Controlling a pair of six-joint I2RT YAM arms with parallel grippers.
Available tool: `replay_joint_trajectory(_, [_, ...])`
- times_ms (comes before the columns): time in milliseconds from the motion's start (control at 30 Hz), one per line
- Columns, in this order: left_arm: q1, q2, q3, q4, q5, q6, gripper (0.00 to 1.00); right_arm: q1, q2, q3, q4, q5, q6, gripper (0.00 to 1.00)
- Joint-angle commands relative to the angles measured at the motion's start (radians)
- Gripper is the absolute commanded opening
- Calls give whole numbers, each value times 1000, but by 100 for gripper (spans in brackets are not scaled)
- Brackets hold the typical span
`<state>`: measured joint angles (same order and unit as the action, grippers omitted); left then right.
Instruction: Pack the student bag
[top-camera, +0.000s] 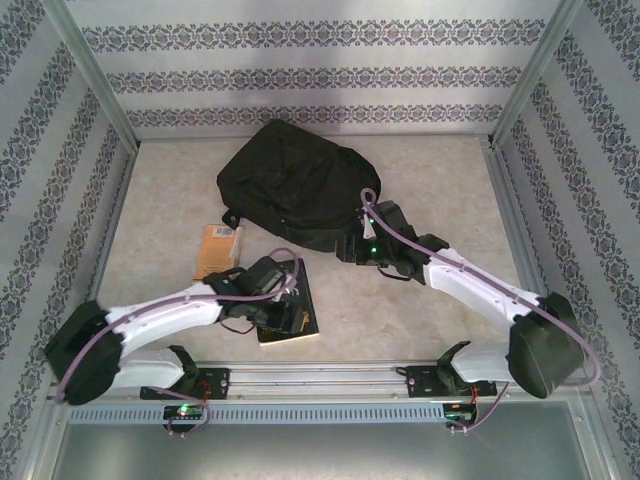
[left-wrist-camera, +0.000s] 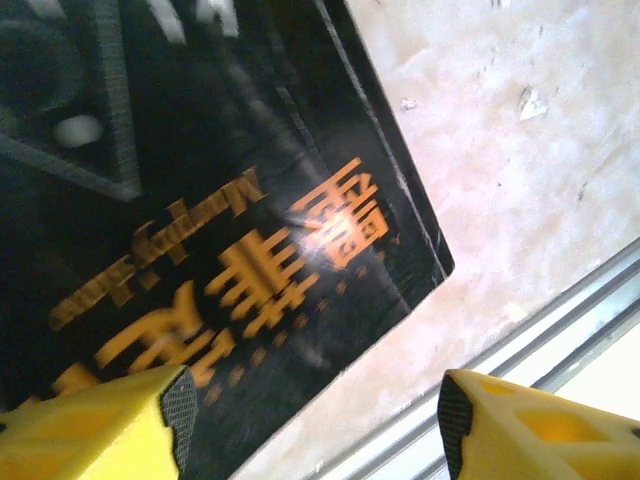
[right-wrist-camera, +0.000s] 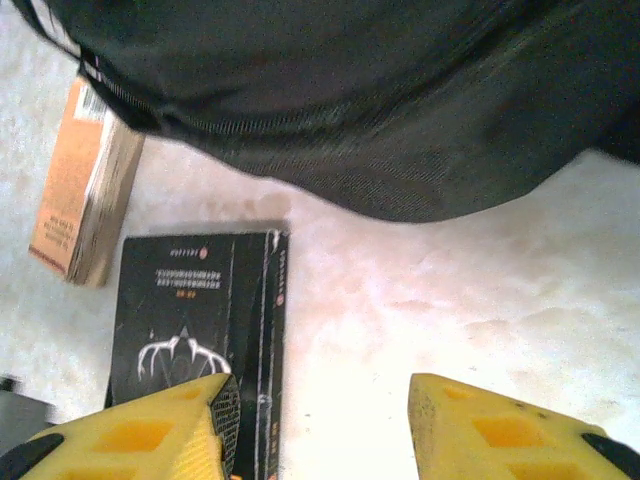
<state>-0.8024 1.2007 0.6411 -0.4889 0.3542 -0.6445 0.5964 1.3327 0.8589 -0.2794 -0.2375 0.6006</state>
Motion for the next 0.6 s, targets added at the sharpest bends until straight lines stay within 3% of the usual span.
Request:
replay_joint_trajectory(0, [59,-110,-22,-121,-131,-148,68,35,112,4,49,-186,22,48])
replay_joint_trajectory(100, [121,-129,-65,-96,-186,-223,69,76,232,42,65,-256,53,48])
replay_joint_trajectory(267, [221,-65,-104,-7,-178,-242,69,120,360,74,126,-336,117,48])
replay_joint_trajectory(567, [241,29,-176,233,-107,-260,60,149,473,86,156,-334,137,47])
